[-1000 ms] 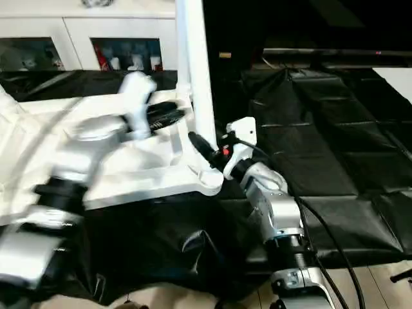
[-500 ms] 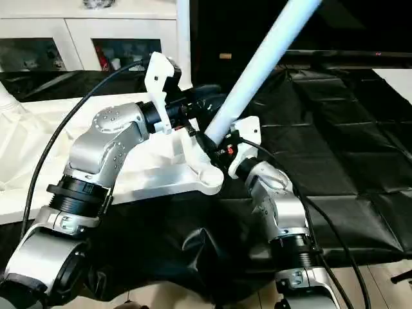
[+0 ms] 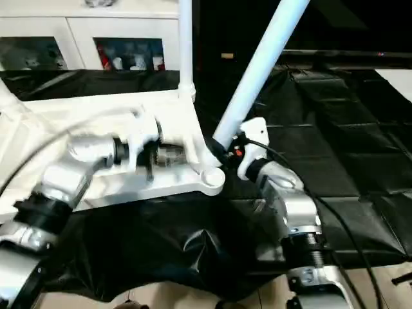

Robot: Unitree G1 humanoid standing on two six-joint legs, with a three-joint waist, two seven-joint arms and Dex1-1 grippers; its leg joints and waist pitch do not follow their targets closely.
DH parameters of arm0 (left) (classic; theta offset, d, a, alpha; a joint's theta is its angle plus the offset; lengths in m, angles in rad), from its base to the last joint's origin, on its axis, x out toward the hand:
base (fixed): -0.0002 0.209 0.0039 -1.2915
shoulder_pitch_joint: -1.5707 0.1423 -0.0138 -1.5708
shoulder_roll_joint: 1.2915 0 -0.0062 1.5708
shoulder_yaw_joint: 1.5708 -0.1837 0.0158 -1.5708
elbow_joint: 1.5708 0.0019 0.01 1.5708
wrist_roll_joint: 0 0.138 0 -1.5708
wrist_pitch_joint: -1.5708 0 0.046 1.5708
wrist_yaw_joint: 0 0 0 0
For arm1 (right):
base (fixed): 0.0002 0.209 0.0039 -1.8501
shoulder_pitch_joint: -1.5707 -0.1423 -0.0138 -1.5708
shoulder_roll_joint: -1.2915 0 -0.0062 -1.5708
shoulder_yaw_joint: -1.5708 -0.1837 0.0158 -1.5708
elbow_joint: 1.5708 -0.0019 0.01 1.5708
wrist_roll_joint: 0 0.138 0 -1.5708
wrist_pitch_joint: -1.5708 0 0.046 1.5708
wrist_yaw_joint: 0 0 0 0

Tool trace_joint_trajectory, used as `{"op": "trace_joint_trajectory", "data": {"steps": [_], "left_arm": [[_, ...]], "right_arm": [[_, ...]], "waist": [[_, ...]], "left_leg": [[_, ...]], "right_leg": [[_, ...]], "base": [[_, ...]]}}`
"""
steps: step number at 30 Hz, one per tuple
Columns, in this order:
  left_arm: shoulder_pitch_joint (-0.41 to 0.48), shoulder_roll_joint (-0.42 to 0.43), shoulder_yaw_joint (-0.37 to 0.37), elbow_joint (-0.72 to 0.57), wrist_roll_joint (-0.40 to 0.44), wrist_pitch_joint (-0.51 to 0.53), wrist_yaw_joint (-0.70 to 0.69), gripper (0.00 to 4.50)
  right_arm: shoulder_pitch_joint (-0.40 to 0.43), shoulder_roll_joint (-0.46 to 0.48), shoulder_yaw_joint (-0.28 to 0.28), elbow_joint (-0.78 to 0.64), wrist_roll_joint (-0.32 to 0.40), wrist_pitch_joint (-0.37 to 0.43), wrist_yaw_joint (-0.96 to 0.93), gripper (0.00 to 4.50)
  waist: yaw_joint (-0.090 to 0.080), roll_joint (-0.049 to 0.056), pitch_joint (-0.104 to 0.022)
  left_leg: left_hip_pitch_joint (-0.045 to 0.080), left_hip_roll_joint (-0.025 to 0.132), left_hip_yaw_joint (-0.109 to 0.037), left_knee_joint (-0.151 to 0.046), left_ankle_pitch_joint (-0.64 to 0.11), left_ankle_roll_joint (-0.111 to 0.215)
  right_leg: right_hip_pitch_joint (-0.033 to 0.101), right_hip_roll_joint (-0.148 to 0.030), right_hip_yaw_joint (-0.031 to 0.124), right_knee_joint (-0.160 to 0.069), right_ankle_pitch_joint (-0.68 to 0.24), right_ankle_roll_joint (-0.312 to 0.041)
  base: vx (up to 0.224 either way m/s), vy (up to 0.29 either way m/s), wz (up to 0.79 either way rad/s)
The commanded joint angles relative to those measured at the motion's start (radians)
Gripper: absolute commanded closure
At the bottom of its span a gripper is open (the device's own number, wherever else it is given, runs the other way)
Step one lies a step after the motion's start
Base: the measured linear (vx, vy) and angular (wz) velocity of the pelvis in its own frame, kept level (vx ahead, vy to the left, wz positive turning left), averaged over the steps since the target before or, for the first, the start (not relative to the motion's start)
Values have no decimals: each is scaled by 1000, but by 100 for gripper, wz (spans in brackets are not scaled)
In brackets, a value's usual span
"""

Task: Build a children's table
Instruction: Insert table leg to table base

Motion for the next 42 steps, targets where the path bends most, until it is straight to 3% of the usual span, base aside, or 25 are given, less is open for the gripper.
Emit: {"op": "trace_joint_trajectory", "data": {"steps": [1, 3, 4, 5, 10, 11, 12, 13, 14, 16, 19, 21, 25, 27, 28, 32, 35, 42], "left_arm": [[4, 2, -22, 28, -6, -13, -48, 263], [-1, 4, -43, 83, 26, -42, -79, 263], [-5, 4, -46, 102, 37, -59, -80, 263], [-11, 7, -52, 124, 51, -72, -81, 263], [-43, 7, -62, 220, 96, -135, -34, 263], [-52, 7, -63, 240, 100, -147, -30, 281], [-57, 6, -65, 256, 102, -156, -34, 292], [-61, 5, -65, 271, 104, -166, -38, 299], [-63, 4, -65, 279, 105, -172, -41, 299], [-65, 3, -62, 288, 106, -177, -41, 336], [-71, 0, -56, 315, 115, -193, -36, 345], [-80, 3, -61, 347, 129, -208, -38, 381], [-86, 5, -61, 368, 134, -220, -41, 390], [-87, 7, -59, 372, 133, -219, -41, 428], [-85, 7, -48, 377, 123, -214, -48, 428], [-85, 3, -28, 383, 104, -204, -64, 448], [-76, 3, -23, 382, 98, -202, -90, 450], [-48, -10, -18, 351, 86, -180, -78, 450]], "right_arm": [[-22, -12, -8, -7, 0, 12, 6, 262], [-22, -19, -3, -9, 1, 16, 11, 262], [-23, -20, -4, -8, -1, 17, 13, 262], [-22, -21, -4, -8, -2, 17, 15, 262], [-15, -24, 1, -16, -2, 21, 21, 262], [-13, -25, 2, -17, -1, 22, 21, 262], [-11, -26, 3, -18, -2, 22, 21, 262], [-10, -26, 3, -18, -2, 23, 21, 262], [-9, -26, 4, -17, -2, 23, 21, 262], [-5, -27, 5, -17, -2, 23, 21, 262], [-3, -27, 5, -16, -3, 23, 23, 262], [-4, -27, 5, -14, -4, 24, 25, 262], [-12, -27, 7, -9, -4, 25, 29, 262], [-16, -28, 12, -7, -3, 28, 35, 262], [-24, -35, 30, -10, 5, 58, 66, 262], [-32, -51, 55, -21, 19, 129, 111, 262], [-54, -92, 107, -16, 7, 200, 185, 262], [-113, -113, 130, 45, -21, 257, 213, 262]], "waist": [[-1, 4, -72], [-1, 2, -74], [-1, 14, -74], [-4, 6, -76], [-6, 6, -78], [-7, 6, -77], [-4, 25, -78], [-9, 14, -77], [-8, 11, -79], [-6, 17, -79], [-7, 15, -78], [-7, 15, -78], [-4, 14, -78], [-4, 14, -78], [-5, 8, -78], [-2, 11, -76], [-1, 11, -75], [1, 9, -78]], "left_leg": [[11, 34, -8, -69, -226, 24], [11, 33, -9, -68, -224, 22], [13, 33, -11, -69, -227, 20], [11, 32, -10, -68, -231, 19], [9, 34, -11, -65, -205, 29], [9, 33, -10, -65, -208, 32], [11, 32, -12, -64, -209, 30], [10, 33, -10, -65, -217, 31], [10, 32, -10, -64, -217, 30], [9, 32, -11, -64, -215, 32], [10, 32, -11, -64, -223, 32], [10, 34, -11, -65, -221, 33], [12, 35, -11, -65, -221, 32], [11, 34, -11, -64, -221, 33], [10, 34, -10, -64, -219, 36], [10, 33, -10, -63, -219, 43], [11, 36, -11, -64, -223, 42], [10, 36, -10, -61, -200, 37]], "right_leg": [[63, -58, 56, -69, -337, -152], [64, -58, 56, -68, -327, -154], [63, -58, 56, -68, -326, -155], [66, -56, 55, -67, -312, -155], [70, -60, 55, -61, -274, -172], [68, -58, 55, -63, -281, -172], [68, -58, 54, -62, -281, -173], [68, -56, 53, -66, -275, -174], [71, -56, 53, -63, -271, -177], [71, -59, 53, -62, -274, -182], [70, -58, 52, -65, -287, -181], [70, -58, 53, -66, -286, -180], [70, -60, 53, -63, -280, -188], [70, -60, 53, -63, -280, -190], [71, -59, 53, -63, -279, -191], [72, -59, 52, -66, -307, -185], [71, -58, 50, -66, -318, -181], [72, -60, 52, -59, -282, -196]], "base": [[0, 0, 0], [0, 0, 0], [0, 0, 0], [0, 0, 0], [0, 0, 0], [0, 0, 0], [0, 0, 0], [0, 0, 0], [0, 0, 0], [0, 0, 0], [0, 0, 0], [0, 0, 0], [0, 0, 0], [0, 0, 0], [0, 0, 0], [0, 0, 0], [0, 0, 0], [0, 0, 0]]}}
